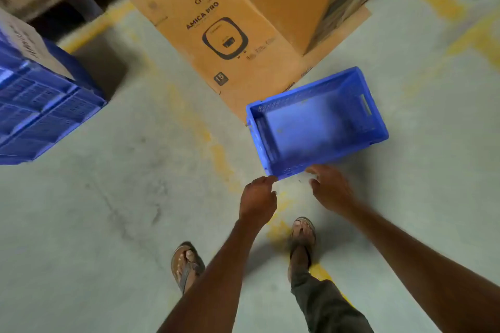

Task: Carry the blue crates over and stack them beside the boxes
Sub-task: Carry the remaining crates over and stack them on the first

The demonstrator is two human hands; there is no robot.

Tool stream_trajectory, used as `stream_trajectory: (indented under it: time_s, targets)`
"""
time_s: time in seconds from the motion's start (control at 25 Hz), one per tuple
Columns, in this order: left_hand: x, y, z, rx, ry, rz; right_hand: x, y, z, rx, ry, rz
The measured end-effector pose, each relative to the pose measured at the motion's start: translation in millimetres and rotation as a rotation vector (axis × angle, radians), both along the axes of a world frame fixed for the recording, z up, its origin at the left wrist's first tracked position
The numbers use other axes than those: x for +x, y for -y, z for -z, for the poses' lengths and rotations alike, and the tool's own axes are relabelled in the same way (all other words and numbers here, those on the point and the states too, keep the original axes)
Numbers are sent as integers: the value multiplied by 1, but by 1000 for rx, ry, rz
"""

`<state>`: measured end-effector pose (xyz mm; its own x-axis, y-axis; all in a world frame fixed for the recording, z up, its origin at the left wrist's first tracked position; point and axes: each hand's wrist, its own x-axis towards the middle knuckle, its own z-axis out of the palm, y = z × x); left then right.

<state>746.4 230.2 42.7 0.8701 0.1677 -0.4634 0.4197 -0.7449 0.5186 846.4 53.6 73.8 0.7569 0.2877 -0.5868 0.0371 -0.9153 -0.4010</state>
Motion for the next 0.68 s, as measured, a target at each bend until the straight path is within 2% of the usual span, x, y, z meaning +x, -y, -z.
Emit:
stream_trajectory:
  time_s: [0.2,0.36,0.48,0.6,0.68]
  targets:
    - [61,91,157,206,97,204,46,71,118,-85,60,-134]
    - [81,114,252,309,9,260,55,100,197,-94,124,-163]
    - [92,111,258,215,21,255,53,112,220,-159,228,-269]
    - [100,78,206,216,101,231,48,104,196,-247,348,-349]
    - [107,40,150,129,99,223,49,87,162,-238,452,-387]
